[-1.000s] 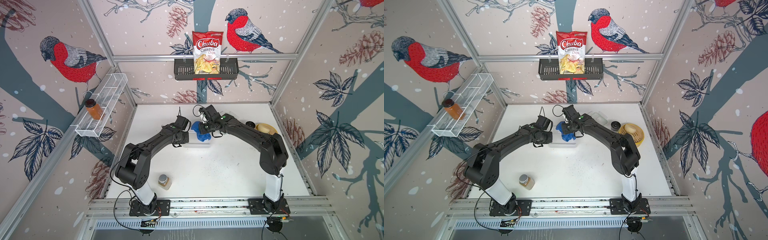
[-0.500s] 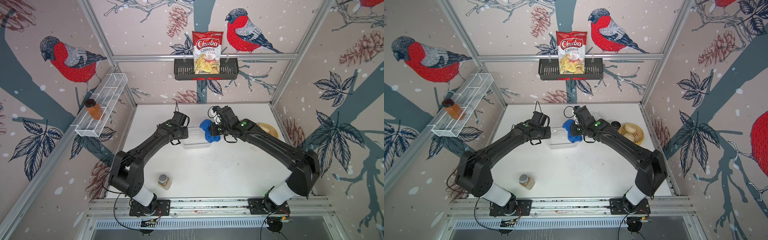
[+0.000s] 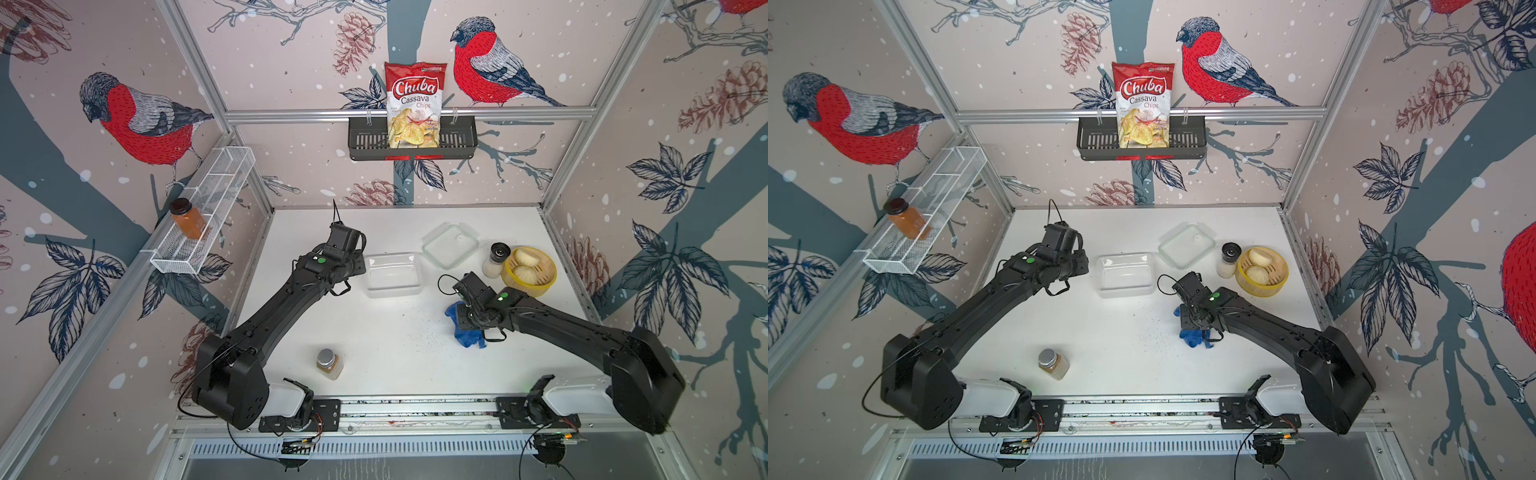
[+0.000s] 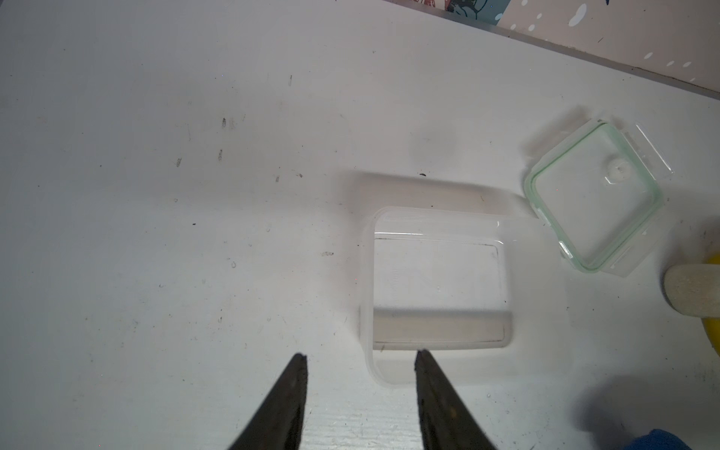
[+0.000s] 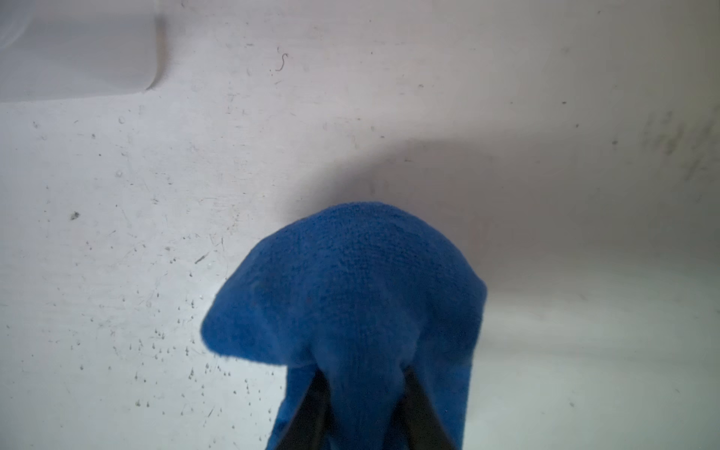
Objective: Wipe the insides of the lunch boxes
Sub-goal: Place the cleaning item at the center of the board, then reset both arms
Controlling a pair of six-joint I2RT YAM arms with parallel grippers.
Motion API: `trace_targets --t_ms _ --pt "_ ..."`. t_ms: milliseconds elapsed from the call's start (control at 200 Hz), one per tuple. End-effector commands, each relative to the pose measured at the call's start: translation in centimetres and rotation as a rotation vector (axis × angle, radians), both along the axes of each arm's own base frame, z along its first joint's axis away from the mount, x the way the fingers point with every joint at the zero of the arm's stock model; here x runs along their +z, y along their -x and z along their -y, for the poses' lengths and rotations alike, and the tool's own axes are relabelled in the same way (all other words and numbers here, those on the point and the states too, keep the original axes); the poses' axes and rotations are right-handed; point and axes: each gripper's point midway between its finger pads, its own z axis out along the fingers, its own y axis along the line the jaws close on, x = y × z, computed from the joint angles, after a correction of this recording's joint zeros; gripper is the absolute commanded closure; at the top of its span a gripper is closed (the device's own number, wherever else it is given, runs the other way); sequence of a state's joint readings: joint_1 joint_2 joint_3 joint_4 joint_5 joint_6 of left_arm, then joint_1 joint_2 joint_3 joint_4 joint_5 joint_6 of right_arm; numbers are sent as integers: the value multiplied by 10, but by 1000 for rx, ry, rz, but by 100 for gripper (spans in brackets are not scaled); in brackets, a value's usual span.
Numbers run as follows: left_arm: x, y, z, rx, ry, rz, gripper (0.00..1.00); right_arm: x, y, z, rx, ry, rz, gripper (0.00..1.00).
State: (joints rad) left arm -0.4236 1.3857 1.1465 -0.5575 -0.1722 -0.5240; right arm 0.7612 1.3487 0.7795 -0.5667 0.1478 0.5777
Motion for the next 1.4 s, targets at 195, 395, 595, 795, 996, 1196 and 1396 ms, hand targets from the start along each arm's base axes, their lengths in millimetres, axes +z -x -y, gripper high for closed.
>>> trace_targets --t_ms 195,395,595,795,996,1196,1396 --pt "2 -2 -5 24 4 4 53 16 -19 -29 -1 -119 147 1" --pt "28 0 -37 123 -32 65 1 106 -44 6 -118 -127 393 1" --pt "55 -7 -69 240 27 218 0 185 -74 79 -312 -141 693 1" --pt "57 -9 -123 479 -82 369 0 195 -87 134 -454 -42 1000 0" --pt "30 -15 -155 549 -323 498 0 146 -101 176 -534 132 1023 0" --pt "-25 -14 -171 510 -482 498 0 79 -120 214 -619 203 900 0" --pt "-56 -21 -170 421 -434 539 1 78 -134 218 -602 121 1026 0"
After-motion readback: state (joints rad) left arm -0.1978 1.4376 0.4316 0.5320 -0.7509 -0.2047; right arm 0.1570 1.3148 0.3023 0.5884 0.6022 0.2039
